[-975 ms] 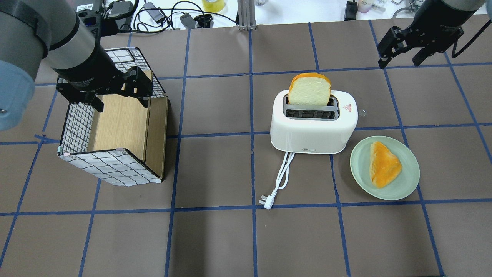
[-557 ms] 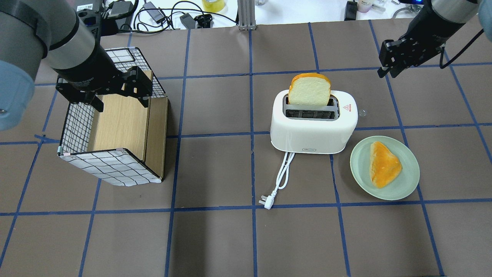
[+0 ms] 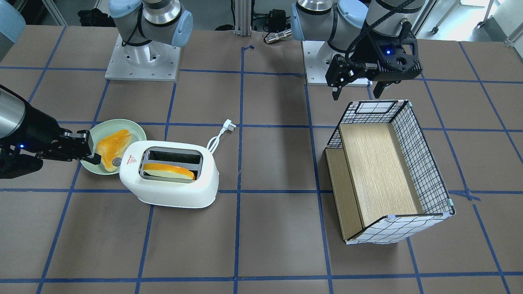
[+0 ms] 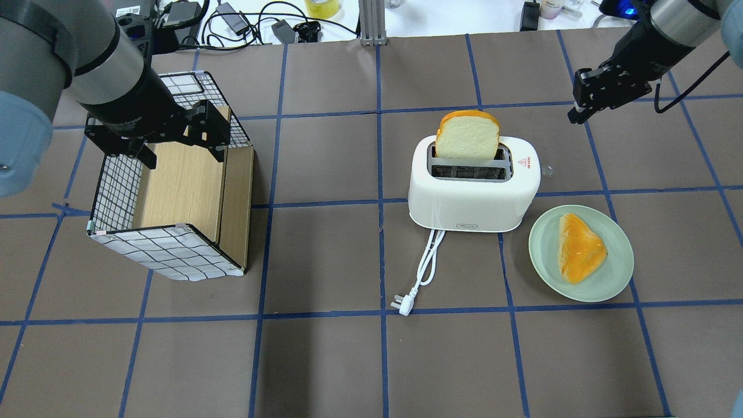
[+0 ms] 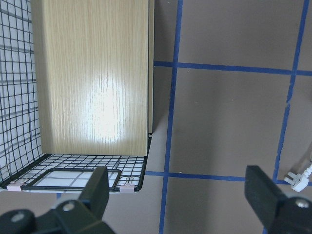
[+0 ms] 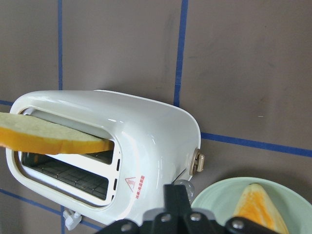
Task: Press toaster with right arm
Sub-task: 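Move the right gripper down toward the lever on the toaster's side, then position the right gripper on top of the toaster's tan lever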
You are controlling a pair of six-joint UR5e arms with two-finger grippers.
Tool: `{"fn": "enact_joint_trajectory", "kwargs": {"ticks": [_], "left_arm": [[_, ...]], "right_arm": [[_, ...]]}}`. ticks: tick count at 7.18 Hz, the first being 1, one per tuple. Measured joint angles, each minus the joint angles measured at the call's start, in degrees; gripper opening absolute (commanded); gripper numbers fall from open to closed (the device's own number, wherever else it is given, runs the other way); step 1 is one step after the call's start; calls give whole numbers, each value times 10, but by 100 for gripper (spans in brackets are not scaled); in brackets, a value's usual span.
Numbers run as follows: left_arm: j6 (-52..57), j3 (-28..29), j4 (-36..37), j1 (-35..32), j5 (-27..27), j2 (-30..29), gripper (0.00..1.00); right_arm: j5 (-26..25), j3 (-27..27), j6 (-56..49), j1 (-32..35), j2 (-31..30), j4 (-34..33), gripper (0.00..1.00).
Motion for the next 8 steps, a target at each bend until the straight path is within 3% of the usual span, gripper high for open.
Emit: {"fn": "enact_joint_trajectory", "kwargs": {"ticks": [3, 8], "left_arm": [[0, 0, 0, 0, 0, 0, 100], [0, 0, 0, 0, 0, 0, 100]], "right_arm": [[10, 44, -28, -12, 1, -2, 0], [47, 54, -40, -16, 10, -23, 0]]}}
